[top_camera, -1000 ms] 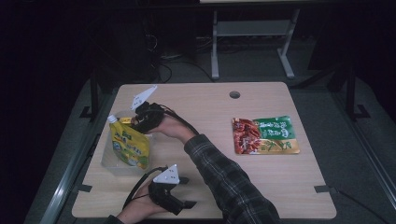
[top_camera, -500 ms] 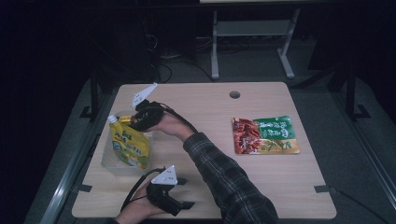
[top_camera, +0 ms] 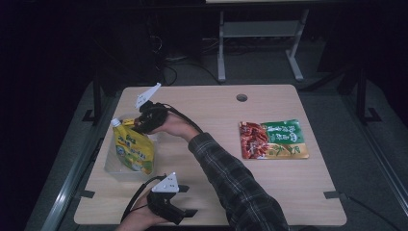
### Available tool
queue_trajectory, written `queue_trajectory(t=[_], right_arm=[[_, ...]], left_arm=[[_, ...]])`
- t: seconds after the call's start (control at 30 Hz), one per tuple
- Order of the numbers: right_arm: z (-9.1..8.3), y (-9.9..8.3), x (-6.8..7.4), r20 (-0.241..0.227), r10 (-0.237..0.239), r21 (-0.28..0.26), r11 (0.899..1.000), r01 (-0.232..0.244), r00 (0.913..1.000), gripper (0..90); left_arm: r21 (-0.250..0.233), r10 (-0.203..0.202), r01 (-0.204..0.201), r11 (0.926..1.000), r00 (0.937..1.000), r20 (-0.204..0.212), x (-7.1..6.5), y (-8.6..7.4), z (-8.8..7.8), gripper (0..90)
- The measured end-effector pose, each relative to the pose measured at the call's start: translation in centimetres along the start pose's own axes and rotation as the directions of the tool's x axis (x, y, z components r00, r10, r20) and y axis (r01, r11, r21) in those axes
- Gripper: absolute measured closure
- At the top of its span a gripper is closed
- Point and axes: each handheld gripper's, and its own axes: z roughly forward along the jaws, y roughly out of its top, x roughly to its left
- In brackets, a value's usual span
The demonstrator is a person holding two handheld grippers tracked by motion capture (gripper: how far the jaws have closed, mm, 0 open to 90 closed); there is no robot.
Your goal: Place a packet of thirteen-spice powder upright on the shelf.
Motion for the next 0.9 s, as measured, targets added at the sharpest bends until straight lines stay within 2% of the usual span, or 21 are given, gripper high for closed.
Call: queue_trajectory(t=[0.23, 0.3, 0.43, 0.57, 0.77, 0.9], right_arm=[[1.2, -0.9, 0.3, 0.006, -0.019, 0.024, 1.0, 0.019, 0.9998, 67.0], [1.6, -1.2, 0.4, 0.008, -0.003, 0.015, 1.0, 0.003, 1.0, 66.9], [2.5, -2.0, 0.5, 0.016, -0.002, 0.025, 1.0, 0.002, 0.9999, 66.7], [3.0, -2.6, 0.6, 0.008, 0.016, 0.028, 0.999, -0.016, 0.9998, 58.4], [1.9, -2.6, 1.1, 0.025, 0.013, 0.018, 1.0, -0.013, 0.9996, 53.9], [-0.2, -3.1, 2.0, 0.05, 0.019, -0.002, 1.0, -0.019, 0.9986, 48.2]], left_arm=[[-0.001, -0.011, 0.011, 0.9999, 0.9999, -0.012, -0.1, -0.3, -0.2, 16.6], [0.008, -0.005, 0.005, 1.0, 0.9999, -0.013, -0.1, -0.3, -0.2, 16.6], [0.007, -0.003, 0.003, 1.0, 0.9999, -0.01, -0.1, -0.3, -0.2, 16.6], [0.006, -0.01, 0.01, 0.9999, 0.9999, -0.006, -0.1, -0.3, -0.2, 16.6], [0.006, -0.001, 0.001, 1.0, 1.0, -0.005, 0.0, -0.1, -0.1, 16.6], [0.009, 0.005, -0.005, 1.0, 1.0, -0.006, 0.2, 0.0, -0.1, 16.6]])
